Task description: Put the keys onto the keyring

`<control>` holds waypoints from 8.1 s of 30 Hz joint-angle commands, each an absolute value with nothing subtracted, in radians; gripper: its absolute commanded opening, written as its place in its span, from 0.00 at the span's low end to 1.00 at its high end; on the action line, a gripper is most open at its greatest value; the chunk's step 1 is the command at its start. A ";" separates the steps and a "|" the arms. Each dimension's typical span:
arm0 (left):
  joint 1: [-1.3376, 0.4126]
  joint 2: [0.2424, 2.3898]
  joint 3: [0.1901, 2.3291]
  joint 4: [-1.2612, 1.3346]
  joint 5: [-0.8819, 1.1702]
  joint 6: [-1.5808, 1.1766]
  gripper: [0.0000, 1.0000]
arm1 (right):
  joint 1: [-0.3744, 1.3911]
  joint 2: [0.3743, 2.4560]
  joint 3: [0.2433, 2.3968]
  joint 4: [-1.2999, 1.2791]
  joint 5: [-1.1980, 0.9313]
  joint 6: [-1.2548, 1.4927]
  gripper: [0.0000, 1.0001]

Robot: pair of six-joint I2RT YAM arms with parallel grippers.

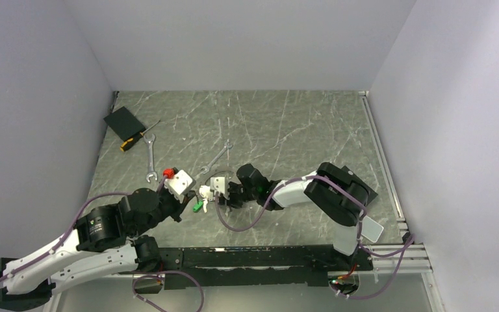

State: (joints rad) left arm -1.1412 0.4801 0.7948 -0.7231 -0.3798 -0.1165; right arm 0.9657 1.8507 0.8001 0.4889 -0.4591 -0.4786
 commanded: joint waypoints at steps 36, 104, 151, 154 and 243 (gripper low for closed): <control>-1.121 0.348 0.726 -0.573 -0.174 -0.033 0.00 | 1.043 1.484 0.670 0.446 -0.292 -0.532 0.00; -0.785 0.908 1.049 -0.924 0.208 -0.501 0.00 | 1.388 1.242 0.509 0.549 0.339 -0.933 0.00; -0.781 0.973 0.874 -0.719 0.325 -0.514 0.00 | 1.497 1.255 0.579 0.485 0.321 -1.011 0.00; -0.779 0.978 0.877 -0.728 0.328 -0.508 0.00 | 1.511 1.262 0.567 0.507 0.339 -1.028 0.00; -0.768 0.955 0.924 -0.819 0.301 -0.429 0.00 | 1.558 1.341 0.511 0.737 0.421 -1.179 0.00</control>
